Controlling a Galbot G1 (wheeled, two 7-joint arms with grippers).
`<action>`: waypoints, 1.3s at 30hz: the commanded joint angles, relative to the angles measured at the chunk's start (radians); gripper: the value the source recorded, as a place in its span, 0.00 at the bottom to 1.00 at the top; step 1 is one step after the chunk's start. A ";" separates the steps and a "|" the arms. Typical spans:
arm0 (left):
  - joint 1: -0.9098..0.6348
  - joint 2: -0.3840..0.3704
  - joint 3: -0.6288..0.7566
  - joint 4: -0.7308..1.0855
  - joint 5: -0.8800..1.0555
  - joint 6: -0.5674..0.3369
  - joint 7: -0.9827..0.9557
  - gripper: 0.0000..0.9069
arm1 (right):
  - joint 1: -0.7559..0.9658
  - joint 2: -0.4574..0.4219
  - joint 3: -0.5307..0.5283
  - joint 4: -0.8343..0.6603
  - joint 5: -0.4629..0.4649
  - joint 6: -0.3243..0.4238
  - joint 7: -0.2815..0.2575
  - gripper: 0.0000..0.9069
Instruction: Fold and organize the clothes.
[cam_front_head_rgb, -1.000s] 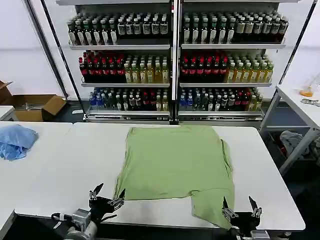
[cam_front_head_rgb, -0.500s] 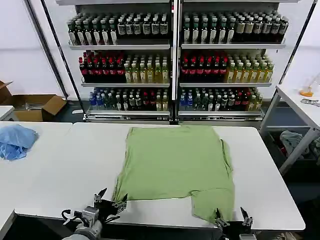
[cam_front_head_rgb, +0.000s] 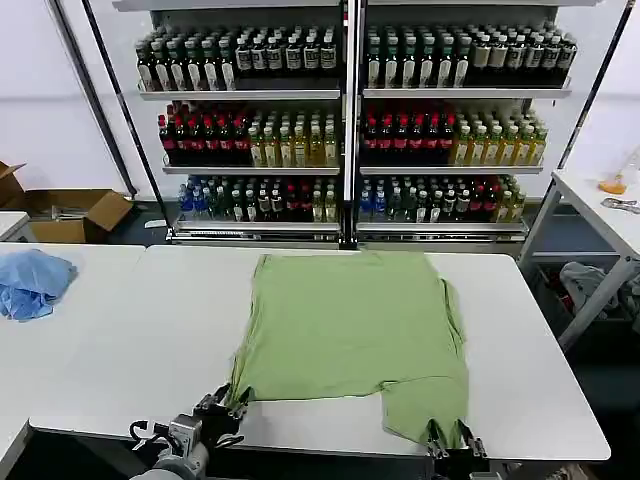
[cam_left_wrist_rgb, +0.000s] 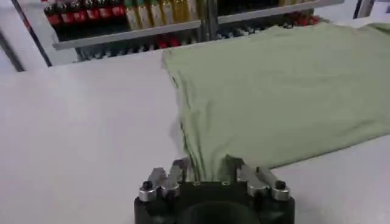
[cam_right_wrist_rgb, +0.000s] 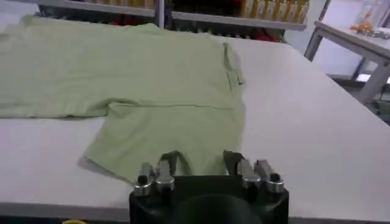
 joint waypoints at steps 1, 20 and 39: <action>0.001 0.003 -0.004 -0.003 -0.034 -0.002 0.006 0.06 | -0.003 -0.004 0.003 0.009 0.018 0.007 -0.008 0.00; 0.066 0.021 -0.071 -0.145 -0.095 -0.051 0.006 0.06 | -0.087 -0.046 0.100 0.188 0.086 0.117 -0.024 0.00; 0.019 0.061 -0.076 -0.145 -0.128 -0.062 0.005 0.07 | 0.032 -0.149 0.181 0.164 0.133 0.148 -0.026 0.01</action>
